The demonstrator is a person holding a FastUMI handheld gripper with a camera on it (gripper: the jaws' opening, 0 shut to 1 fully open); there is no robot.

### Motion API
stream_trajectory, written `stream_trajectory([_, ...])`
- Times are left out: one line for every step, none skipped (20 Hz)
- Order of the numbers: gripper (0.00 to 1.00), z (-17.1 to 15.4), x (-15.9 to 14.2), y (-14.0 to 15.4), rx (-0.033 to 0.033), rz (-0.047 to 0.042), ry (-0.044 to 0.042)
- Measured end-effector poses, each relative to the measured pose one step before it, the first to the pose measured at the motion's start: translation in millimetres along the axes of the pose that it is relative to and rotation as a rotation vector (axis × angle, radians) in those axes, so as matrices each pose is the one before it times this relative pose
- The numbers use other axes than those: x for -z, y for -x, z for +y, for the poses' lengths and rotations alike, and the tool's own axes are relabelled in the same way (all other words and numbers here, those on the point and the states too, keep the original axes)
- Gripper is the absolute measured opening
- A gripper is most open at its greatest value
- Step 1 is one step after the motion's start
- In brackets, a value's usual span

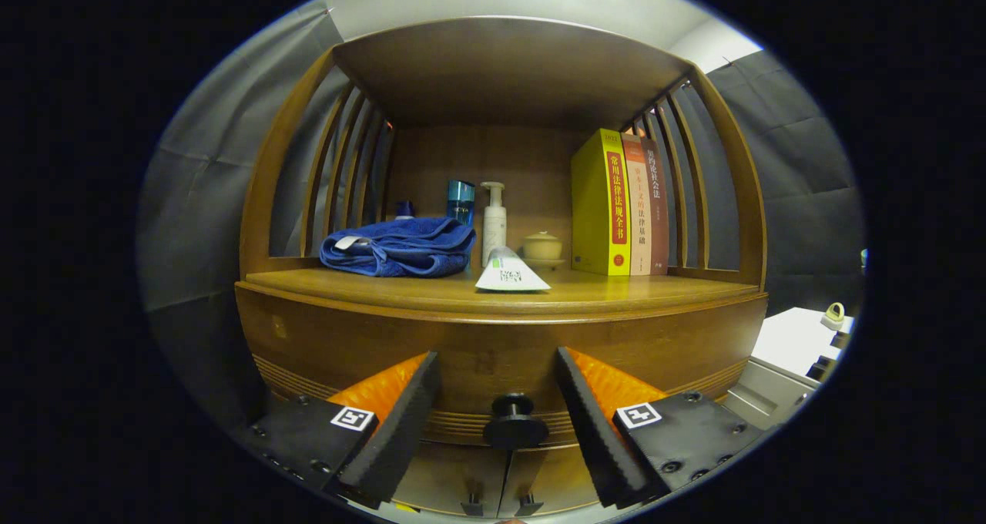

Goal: Pull open the drawer, take out the items inside it, and place them on the countertop above the cabinet.

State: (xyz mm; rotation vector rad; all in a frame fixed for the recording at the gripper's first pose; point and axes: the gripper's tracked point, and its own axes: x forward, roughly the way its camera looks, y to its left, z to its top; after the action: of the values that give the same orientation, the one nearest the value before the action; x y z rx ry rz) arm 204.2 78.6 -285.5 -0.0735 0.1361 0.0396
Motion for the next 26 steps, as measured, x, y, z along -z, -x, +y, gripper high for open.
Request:
stream_trajectory([0.98, -0.79, 0.62, -0.44, 0.00004, 0.00066, 0.01146])
stream_trajectory([0.98, -0.30, -0.07, 2.63, -0.00436, 0.00045, -0.00525])
stream_trajectory([0.98, 2.27, -6.31, 3.68, -0.01247, -0.01419, -0.01649])
stream_trajectory([0.98, -1.93, -11.64, 6.97, 0.00298, -0.02118, -0.00476])
stream_trajectory([0.98, -6.74, -14.66, 8.72, 0.00841, -0.02390, 0.00728])
stream_trajectory([0.97, -4.32, -15.55, 10.39, 0.00001, -0.02384, 0.01154])
stream_trajectory([0.97, -1.88, -15.17, 9.10, -0.00419, -0.01691, 0.00800])
stream_trajectory([0.97, -3.27, -13.89, 10.75, -0.00683, -0.00695, 0.00258])
stream_trajectory([0.97, -5.78, -10.89, 10.39, -0.00220, 0.00039, -0.00710])
stream_trajectory([0.97, -6.08, -9.87, 12.10, 0.00042, 0.00559, -0.02086])
stream_trajectory([0.97, -4.70, -8.22, 11.91, -0.00479, 0.00940, -0.02616])
stream_trajectory([0.97, -4.00, -9.06, 12.78, -0.01174, 0.00274, -0.02549])
stream_trajectory([0.97, -5.35, -9.00, 12.18, -0.00675, -0.00495, -0.02220])
stream_trajectory([0.97, -6.19, -10.44, 13.15, -0.00397, -0.01147, -0.01196])
stream_trajectory([0.97, -6.70, -10.84, 9.36, 0.00004, -0.01043, -0.00180])
stream_trajectory([0.97, -6.76, -9.66, 11.69, 0.00454, -0.00672, -0.00076])
stream_trajectory([0.97, -4.26, -9.96, 11.39, -0.00053, -0.00770, -0.00454])
stream_trajectory([0.97, -3.39, -11.56, 10.19, -0.00162, -0.01602, -0.01106])
stream_trajectory([0.98, -1.57, -9.88, 7.06, -0.00394, -0.01188, -0.00701])
stream_trajectory([0.98, -1.51, -8.49, 11.09, -0.00459, -0.00590, -0.00373])
stream_trajectory([0.98, -1.36, -7.44, 10.06, -0.00604, -0.00320, -0.00453])
stream_trajectory([0.98, -0.11, -4.40, 11.97, -0.00842, 0.00078, -0.00688])
stream_trajectory([0.98, -0.23, -2.21, 12.28, -0.00553, 0.00450, -0.00763])
stream_trajectory([0.98, -0.90, -0.40, 13.20, -0.00289, 0.00447, -0.00631])
stream_trajectory([0.98, -0.96, -0.31, 12.08, -0.00778, 0.00531, -0.00154])
stream_trajectory([0.98, 0.56, 0.14, 12.62, -0.00977, 0.00708, 0.00495])
